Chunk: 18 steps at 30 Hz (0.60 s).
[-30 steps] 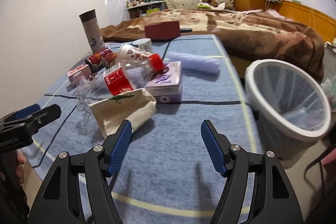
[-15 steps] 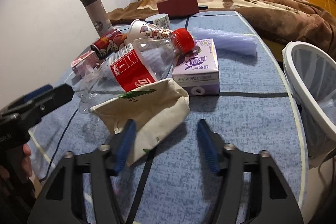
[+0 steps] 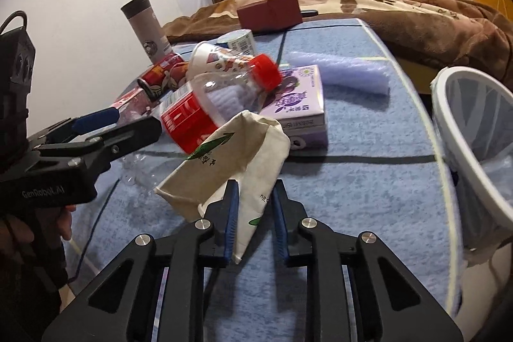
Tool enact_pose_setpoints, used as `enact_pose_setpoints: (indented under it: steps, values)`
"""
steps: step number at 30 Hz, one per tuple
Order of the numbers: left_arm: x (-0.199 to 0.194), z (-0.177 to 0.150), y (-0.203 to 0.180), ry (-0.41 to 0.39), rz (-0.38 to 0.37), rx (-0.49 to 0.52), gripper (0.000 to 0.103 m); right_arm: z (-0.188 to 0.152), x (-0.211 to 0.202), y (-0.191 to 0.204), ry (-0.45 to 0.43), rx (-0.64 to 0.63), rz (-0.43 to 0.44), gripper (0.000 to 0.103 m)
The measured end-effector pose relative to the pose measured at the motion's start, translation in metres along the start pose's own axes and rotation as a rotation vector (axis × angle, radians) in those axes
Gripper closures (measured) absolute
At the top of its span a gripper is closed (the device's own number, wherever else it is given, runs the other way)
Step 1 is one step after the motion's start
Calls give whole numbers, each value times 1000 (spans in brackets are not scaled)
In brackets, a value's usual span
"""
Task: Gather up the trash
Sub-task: 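Grasp the clear bottle with the left tool while the right tool grasps the beige bag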
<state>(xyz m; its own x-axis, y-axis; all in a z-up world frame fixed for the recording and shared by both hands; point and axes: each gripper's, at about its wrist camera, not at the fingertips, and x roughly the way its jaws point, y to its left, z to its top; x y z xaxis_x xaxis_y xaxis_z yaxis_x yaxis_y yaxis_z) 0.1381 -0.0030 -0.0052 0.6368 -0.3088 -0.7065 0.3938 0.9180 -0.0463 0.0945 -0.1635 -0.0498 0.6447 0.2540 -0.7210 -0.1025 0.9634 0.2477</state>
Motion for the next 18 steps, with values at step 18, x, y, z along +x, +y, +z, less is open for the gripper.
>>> enact_pose_setpoints:
  steps: [18]
  values:
    - [26, 4, -42, 127, -134, 65, 23, 12, -10, -30, 21, -23, -84, 83]
